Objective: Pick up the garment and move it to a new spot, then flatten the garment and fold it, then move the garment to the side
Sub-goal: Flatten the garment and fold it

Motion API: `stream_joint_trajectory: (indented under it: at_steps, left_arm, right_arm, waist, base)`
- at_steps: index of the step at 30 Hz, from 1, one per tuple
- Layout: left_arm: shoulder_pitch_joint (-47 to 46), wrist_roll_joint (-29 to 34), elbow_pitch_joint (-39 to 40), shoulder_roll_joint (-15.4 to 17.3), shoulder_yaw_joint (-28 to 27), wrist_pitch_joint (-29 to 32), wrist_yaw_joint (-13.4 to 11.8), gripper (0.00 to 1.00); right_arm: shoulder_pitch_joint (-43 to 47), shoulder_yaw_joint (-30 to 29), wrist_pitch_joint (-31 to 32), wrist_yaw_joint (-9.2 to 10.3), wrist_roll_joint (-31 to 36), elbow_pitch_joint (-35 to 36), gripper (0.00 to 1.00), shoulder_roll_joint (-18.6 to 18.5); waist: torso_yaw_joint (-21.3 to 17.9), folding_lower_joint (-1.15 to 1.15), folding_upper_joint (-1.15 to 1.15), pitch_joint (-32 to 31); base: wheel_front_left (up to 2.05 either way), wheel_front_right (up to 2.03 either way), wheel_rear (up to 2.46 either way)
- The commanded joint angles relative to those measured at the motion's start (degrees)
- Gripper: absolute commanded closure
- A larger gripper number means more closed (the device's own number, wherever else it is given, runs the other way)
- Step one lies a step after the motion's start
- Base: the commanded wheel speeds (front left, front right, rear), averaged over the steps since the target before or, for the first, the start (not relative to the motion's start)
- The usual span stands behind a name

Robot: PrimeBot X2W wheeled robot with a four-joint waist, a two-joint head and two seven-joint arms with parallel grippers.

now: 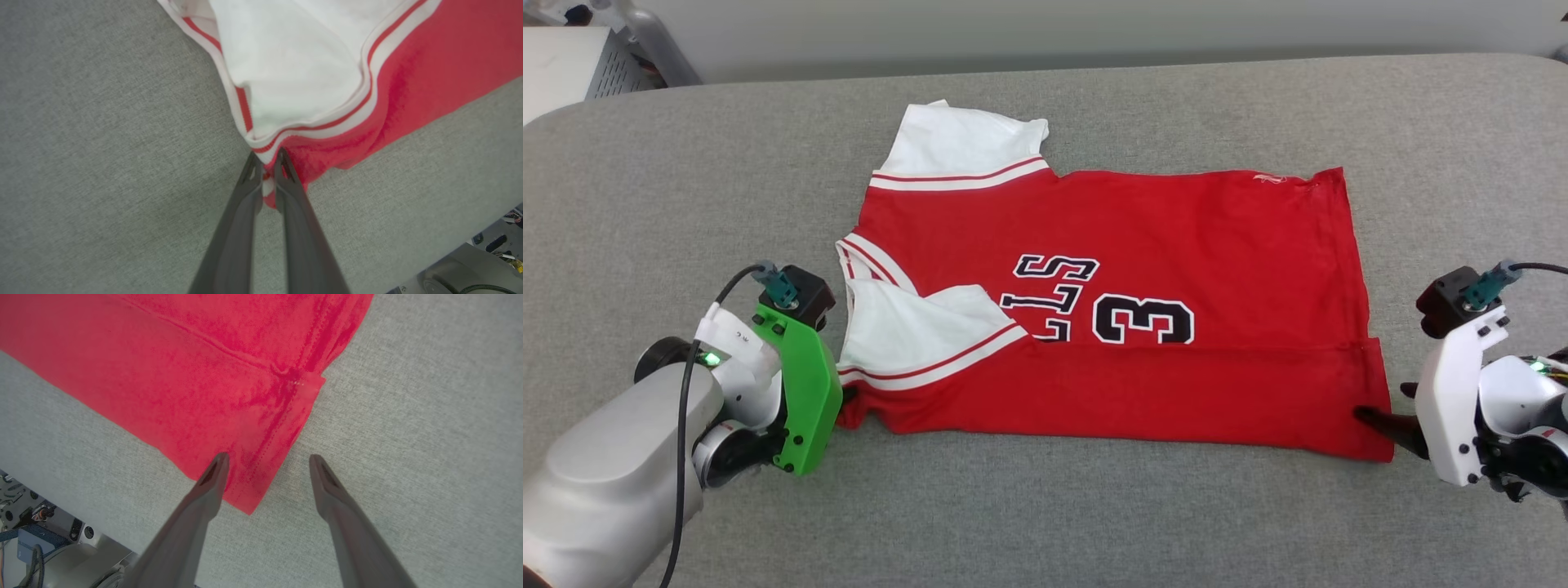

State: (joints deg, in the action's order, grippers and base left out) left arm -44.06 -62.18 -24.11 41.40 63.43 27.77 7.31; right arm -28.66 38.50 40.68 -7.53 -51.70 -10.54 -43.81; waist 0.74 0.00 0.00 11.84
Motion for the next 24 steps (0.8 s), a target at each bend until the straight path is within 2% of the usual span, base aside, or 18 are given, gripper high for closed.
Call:
stream_joint_trajectory:
  at_steps: [1, 9, 16, 17, 18, 19, 24]
  left_arm:
    - [-1.07, 0.96, 0.06, -0.47, 0.16, -0.28, 0.08, 1.0]
    - [-2.15, 1.9, -0.52, -1.45, 0.37, -0.95, 0.06, 1.0]
    - [-1.67, 2.25, -1.34, -1.43, 0.65, -1.74, -0.03, 1.0]
    - [-1.45, 2.22, -1.5, -1.43, 0.73, -1.83, -0.03, 1.0]
    - [-1.22, 2.14, -1.65, -1.42, 0.79, -1.9, -0.03, 1.0]
    - [-0.92, 2.03, -1.81, -1.4, 0.87, -1.98, -0.02, 1.0]
    - [0.81, 1.2, -2.36, -1.06, 1.2, -2.42, 0.0, 1.0]
  right_arm:
    - [-0.5, 0.67, -0.03, 0.04, -0.04, -0.96, 0.0, 1.27]
    - [0.17, 5.55, -2.29, 0.04, 1.28, -8.13, 0.0, 5.85]
    - [0.82, 9.27, -5.03, 0.04, 0.57, -12.12, 0.0, 7.38]
    - [0.64, 9.5, -5.88, 0.04, 0.22, -12.2, 0.66, 7.36]
    - [0.51, 9.63, -6.5, 0.04, -0.12, -12.23, 0.92, 7.31]
    - [0.31, 9.79, -7.25, 0.04, -0.49, -12.16, 1.0, 7.09]
    - [-0.37, 10.16, -11.37, 0.04, -1.17, -10.99, 1.0, 5.24]
  waist:
    - [0.56, 0.0, 0.0, 1.06]
    - [1.31, 0.0, 0.0, 2.94]
    - [1.04, 0.0, 0.0, 3.19]
    - [0.91, 0.0, 0.0, 2.93]
    - [0.77, 0.0, 0.0, 2.61]
    - [0.63, 0.0, 0.0, 2.2]
    - [-0.02, 0.0, 0.0, -0.78]
  base:
    - [0.0, 0.0, 0.0]
    - [0.0, 0.0, 0.0]
    - [0.0, 0.0, 0.0]
    - [0.0, 0.0, 0.0]
    - [0.0, 0.0, 0.0]
    - [0.0, 0.0, 0.0]
    - [0.0, 0.0, 0.0]
